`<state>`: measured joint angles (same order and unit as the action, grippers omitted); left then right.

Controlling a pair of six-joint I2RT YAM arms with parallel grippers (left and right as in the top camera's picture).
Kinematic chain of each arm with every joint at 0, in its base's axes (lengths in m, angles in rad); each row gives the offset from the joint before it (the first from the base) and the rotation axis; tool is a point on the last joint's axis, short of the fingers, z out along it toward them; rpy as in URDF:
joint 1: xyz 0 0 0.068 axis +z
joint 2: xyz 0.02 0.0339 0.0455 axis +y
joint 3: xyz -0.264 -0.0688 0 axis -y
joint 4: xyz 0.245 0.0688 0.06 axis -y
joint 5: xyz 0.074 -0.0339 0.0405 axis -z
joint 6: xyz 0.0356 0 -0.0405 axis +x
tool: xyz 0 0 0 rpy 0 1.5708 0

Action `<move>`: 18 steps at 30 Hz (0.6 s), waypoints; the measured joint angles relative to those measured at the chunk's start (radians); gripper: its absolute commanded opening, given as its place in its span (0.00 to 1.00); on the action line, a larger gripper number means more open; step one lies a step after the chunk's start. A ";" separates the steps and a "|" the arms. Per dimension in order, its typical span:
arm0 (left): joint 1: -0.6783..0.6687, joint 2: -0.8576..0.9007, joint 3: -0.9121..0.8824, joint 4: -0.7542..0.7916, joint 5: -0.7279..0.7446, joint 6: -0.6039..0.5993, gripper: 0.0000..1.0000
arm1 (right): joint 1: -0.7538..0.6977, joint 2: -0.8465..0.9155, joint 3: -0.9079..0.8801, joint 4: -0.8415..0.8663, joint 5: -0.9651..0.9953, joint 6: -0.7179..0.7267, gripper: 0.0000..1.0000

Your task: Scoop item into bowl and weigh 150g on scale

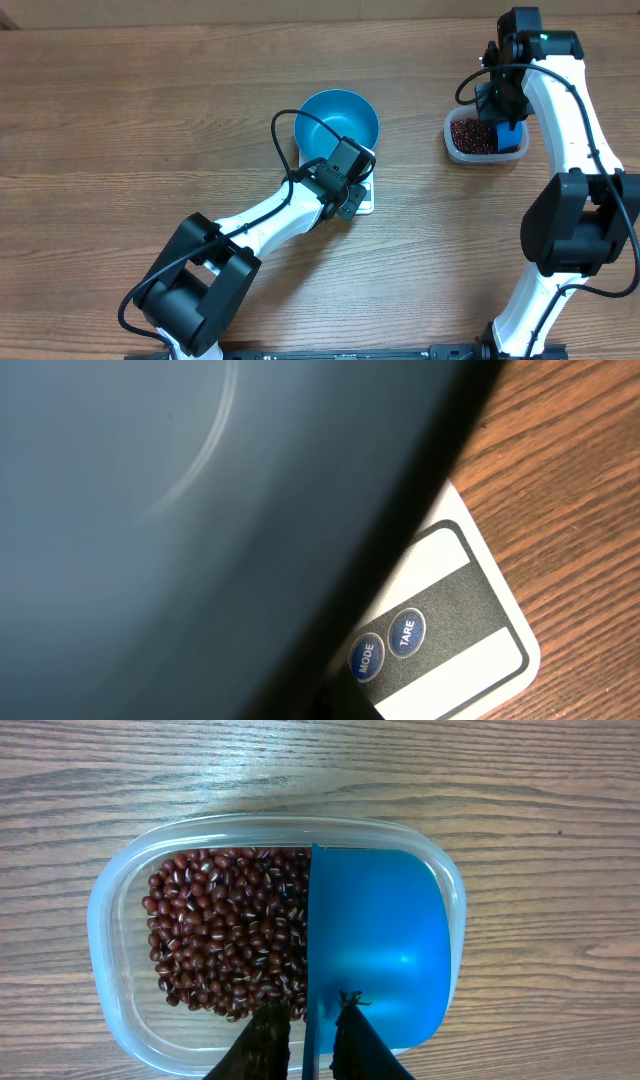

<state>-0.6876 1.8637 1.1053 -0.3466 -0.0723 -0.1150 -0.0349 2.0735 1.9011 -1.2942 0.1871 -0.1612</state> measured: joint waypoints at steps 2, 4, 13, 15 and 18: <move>0.000 0.000 0.000 0.000 0.000 0.004 0.04 | 0.000 0.000 0.000 0.000 0.000 0.001 0.17; 0.000 0.000 0.000 0.000 0.000 0.008 0.04 | 0.000 0.000 0.000 0.000 0.000 0.000 0.17; 0.000 0.003 0.000 -0.005 0.004 0.018 0.04 | 0.000 0.000 0.000 0.000 0.000 0.000 0.16; 0.000 0.003 0.000 -0.006 0.004 0.018 0.04 | 0.000 0.000 0.000 0.000 0.000 0.000 0.16; 0.000 0.003 0.001 -0.016 0.008 0.018 0.04 | 0.000 0.000 0.000 0.000 0.000 0.001 0.16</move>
<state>-0.6876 1.8668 1.1065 -0.3626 -0.0647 -0.0971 -0.0349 2.0735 1.9011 -1.2938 0.1875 -0.1604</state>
